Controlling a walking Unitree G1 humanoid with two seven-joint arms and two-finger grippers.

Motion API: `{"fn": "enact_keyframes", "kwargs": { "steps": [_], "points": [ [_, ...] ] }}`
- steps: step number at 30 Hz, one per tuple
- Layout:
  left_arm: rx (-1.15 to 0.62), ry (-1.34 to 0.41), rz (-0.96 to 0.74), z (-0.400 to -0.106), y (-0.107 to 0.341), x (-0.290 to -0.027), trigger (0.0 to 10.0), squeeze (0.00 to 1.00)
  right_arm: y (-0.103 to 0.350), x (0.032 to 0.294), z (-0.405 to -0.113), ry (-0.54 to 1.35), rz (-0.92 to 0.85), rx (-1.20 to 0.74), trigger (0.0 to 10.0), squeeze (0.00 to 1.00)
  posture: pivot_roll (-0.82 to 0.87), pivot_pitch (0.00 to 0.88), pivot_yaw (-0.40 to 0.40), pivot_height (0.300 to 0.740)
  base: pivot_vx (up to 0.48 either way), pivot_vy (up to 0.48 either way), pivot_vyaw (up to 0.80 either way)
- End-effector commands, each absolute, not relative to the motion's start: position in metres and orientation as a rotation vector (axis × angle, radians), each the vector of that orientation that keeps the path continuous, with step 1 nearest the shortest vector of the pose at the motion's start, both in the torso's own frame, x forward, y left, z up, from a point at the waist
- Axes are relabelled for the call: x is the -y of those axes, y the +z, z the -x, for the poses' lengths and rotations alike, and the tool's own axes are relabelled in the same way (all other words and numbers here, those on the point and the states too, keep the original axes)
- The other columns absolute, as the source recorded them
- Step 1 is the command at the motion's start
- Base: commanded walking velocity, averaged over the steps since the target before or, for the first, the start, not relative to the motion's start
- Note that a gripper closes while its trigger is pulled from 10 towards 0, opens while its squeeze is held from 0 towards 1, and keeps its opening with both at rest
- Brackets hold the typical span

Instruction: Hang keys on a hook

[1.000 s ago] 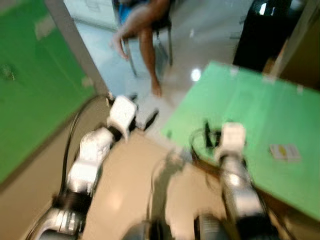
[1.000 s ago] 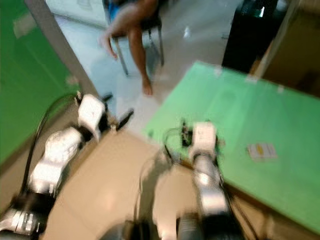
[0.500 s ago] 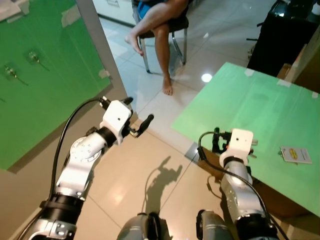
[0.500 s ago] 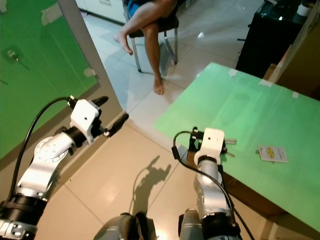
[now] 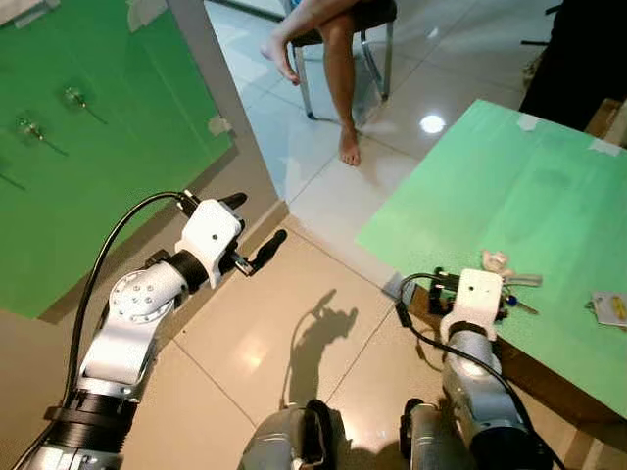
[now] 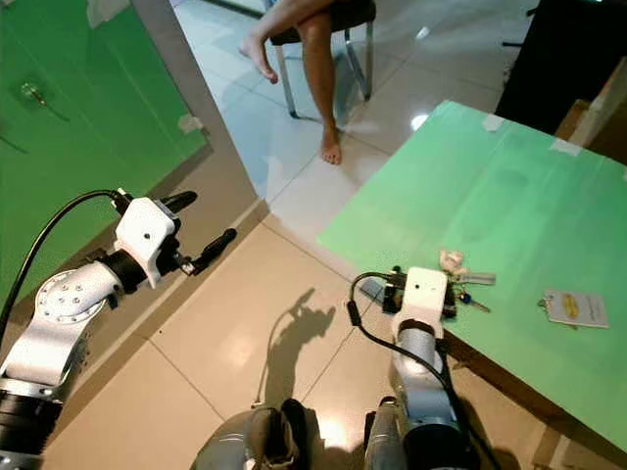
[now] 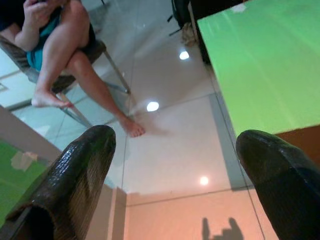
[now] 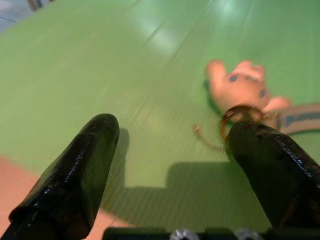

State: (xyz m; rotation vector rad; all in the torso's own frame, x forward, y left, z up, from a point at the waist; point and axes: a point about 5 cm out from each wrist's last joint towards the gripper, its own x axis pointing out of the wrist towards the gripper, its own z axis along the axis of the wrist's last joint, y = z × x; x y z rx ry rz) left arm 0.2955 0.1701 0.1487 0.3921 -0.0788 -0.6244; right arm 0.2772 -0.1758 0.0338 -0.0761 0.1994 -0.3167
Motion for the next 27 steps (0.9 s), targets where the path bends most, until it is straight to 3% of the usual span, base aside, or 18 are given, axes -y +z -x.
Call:
{"fn": "enact_keyframes", "kwargs": {
  "steps": [1, 7, 16, 22, 27],
  "points": [
    [0.064, -0.613, -0.384, -0.293, 0.148, -0.175, 10.0, 0.00, 0.039, 0.174, -0.278, -0.311, 0.103, -0.168, 10.0, 0.00, 0.00, 0.257, 0.188, 0.732, 0.000, 0.000, 0.00],
    [0.069, -0.629, -0.360, -0.298, 0.143, -0.163, 10.0, 0.00, 0.043, 0.174, -0.270, -0.301, 0.123, -0.141, 10.0, 0.00, -0.06, 0.237, 0.160, 0.732, 0.000, 0.000, 0.00],
    [0.077, -0.720, -0.257, -0.323, 0.139, -0.116, 10.0, 0.00, 0.065, 0.168, -0.236, -0.260, 0.174, -0.046, 10.0, 0.00, -0.26, 0.198, 0.146, 0.732, 0.000, 0.000, 0.00],
    [0.023, -0.874, -0.173, -0.336, 0.133, -0.072, 10.0, 0.00, 0.068, 0.174, -0.190, -0.303, 0.183, -0.052, 10.0, 0.00, -0.41, 0.237, 0.220, 0.732, 0.000, 0.000, 0.00],
    [0.008, -0.945, -0.173, -0.342, 0.132, -0.050, 10.0, 0.00, 0.070, 0.171, -0.160, -0.333, 0.174, -0.071, 10.0, 0.00, -0.50, 0.283, 0.282, 0.732, 0.000, 0.000, 0.00]
  ]
}}
